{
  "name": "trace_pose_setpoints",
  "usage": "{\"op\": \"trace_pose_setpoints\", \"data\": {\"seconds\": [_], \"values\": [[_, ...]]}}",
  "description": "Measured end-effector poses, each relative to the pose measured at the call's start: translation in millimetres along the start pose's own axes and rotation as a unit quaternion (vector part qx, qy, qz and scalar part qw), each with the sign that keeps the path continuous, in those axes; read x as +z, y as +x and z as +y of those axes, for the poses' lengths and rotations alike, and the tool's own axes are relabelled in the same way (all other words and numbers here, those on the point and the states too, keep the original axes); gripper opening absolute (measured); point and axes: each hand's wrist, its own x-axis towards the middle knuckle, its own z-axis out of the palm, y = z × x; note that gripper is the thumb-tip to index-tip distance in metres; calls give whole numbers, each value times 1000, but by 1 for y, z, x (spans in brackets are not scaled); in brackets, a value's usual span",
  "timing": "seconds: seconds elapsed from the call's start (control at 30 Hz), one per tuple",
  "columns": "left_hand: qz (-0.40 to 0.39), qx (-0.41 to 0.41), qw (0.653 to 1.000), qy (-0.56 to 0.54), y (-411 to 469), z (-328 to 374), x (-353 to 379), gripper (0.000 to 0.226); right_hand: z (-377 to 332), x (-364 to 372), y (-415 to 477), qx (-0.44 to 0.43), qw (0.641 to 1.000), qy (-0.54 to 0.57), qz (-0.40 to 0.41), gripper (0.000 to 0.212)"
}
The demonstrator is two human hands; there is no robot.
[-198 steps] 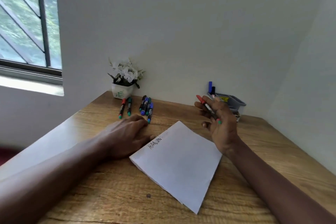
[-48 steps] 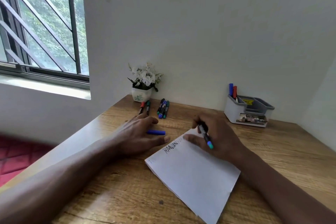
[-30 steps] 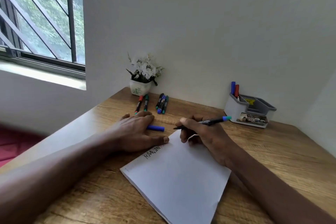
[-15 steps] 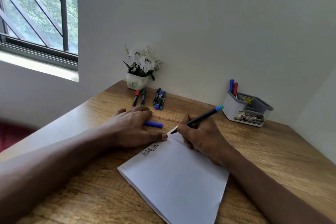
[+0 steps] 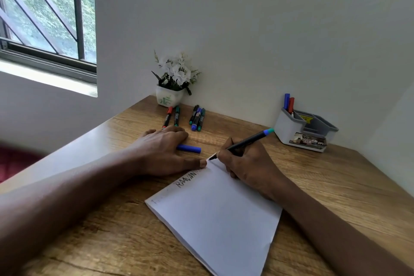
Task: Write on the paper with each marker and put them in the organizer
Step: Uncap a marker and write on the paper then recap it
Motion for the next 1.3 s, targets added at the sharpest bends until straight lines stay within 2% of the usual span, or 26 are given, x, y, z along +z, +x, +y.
{"op": "trace_pose_setpoints", "data": {"seconds": [0.3,0.47,0.63,0.73,0.97,1.3], "values": [[6,-5,1000,-1,-1,2,0,96,-2,-2,-1,22,1000,11,-1,19],[6,-5,1000,-1,-1,2,-1,98,-1,-1,0,27,999,31,33,20],[6,-5,1000,-2,-1,2,0,97,-1,1,-1,15,1000,4,23,14],[3,-6,1000,-3,0,2,-1,102,-1,0,0,21,999,13,37,16],[11,-3,1000,0,2,0,1,96,1,2,0,7,998,-2,64,15],[13,-6,1000,-8,3,-1,2,95,1,1,0,7,998,-13,58,17]]}}
